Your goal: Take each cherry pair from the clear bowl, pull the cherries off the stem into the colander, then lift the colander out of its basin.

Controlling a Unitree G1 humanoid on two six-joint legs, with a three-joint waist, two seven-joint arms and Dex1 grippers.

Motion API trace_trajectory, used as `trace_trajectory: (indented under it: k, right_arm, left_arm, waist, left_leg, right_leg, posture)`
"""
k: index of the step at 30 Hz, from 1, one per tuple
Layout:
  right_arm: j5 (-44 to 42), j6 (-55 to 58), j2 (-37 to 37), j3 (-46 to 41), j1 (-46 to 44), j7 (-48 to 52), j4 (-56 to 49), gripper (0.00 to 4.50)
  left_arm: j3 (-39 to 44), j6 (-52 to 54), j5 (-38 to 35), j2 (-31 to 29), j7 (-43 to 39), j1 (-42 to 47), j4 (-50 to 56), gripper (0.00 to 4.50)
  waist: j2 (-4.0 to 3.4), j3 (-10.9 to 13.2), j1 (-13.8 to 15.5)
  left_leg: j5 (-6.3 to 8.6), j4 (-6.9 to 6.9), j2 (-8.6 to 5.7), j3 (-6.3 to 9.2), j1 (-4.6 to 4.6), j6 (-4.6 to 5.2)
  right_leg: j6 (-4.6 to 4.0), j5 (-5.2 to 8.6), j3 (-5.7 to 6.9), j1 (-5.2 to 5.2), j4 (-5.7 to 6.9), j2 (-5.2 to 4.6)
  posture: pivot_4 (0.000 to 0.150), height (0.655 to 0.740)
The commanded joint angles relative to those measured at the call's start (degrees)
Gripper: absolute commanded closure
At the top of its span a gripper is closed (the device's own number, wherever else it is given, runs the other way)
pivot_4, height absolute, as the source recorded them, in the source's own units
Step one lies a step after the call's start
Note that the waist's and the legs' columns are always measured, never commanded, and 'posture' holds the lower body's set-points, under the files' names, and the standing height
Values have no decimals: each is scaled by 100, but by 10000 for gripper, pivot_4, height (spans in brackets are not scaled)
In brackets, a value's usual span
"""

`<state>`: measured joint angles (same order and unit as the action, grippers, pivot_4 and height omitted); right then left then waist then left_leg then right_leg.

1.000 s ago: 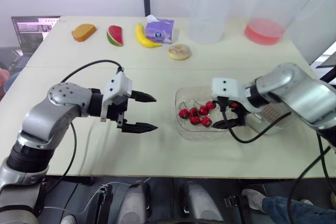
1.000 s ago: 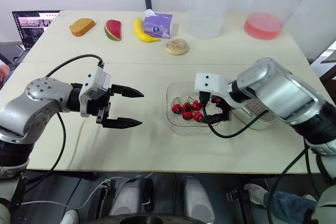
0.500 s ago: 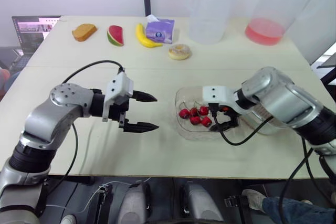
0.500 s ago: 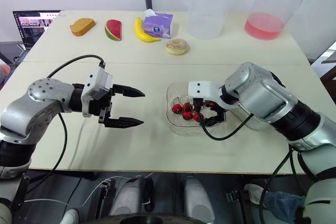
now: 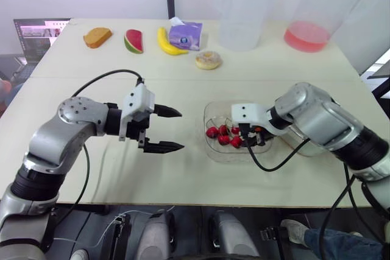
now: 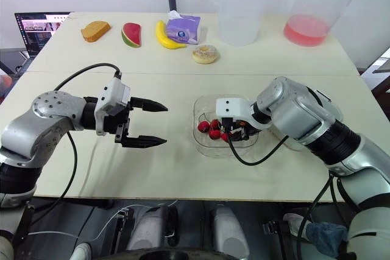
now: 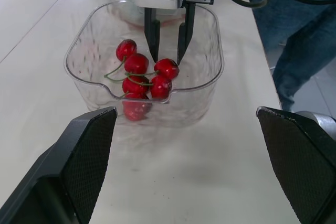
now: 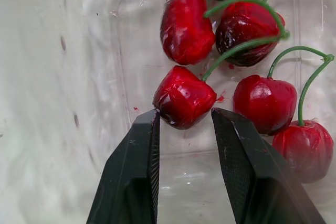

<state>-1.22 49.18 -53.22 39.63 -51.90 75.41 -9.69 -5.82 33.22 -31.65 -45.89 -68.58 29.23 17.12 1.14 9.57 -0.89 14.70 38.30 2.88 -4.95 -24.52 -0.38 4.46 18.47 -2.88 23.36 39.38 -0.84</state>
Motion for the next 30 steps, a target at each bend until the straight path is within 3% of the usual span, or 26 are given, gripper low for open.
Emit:
trace_trajectory:
  k: [1,11,14,17,28,30]
  right_arm:
    - [95,-77,19,-169,28,40,-4,28989]
    - [232,-220,127,-162,92,44,40,28989]
    - [263,-300,139,-199,94,61,62,20074]
    - [255,-282,204,-259,51,65,78,6244]
    - [214,-116,378,-275,162,75,42,6244]
    - [198,-85,394,-287,173,81,26,11770]
  left_arm:
    - [66,-106,38,8,-3,67,60,0]
    - [97,-47,14,16,37,62,111,0]
    - [99,-40,11,14,38,72,110,0]
    - [105,-12,-11,16,40,88,112,0]
    - [99,11,6,33,61,119,101,0]
    - [103,23,-1,31,68,117,112,0]
  waist:
    - [0,0,0]
    - [0,0,4]
    - [0,0,6]
    - [0,0,4]
    - [0,0,2]
    - [0,0,3]
  left_leg:
    - [0,0,0,0,0,0]
    - [0,0,-1,0,0,0]
    - [0,0,-1,0,0,0]
    - [0,0,-1,0,0,0]
    - [0,0,0,0,0,-1]
    - [0,0,0,0,0,-1]
  right_leg:
    - [0,0,0,0,0,0]
    - [0,0,1,0,0,0]
    - [0,0,1,0,0,0]
    - [0,0,1,-1,0,0]
    - [0,0,1,0,1,1]
    - [0,0,1,-1,1,1]
  posture:
    - [1500,7400]
    - [1500,7400]
    - [1500,7400]
    - [1500,7400]
    - [1500,7400]
    - [1500,7400]
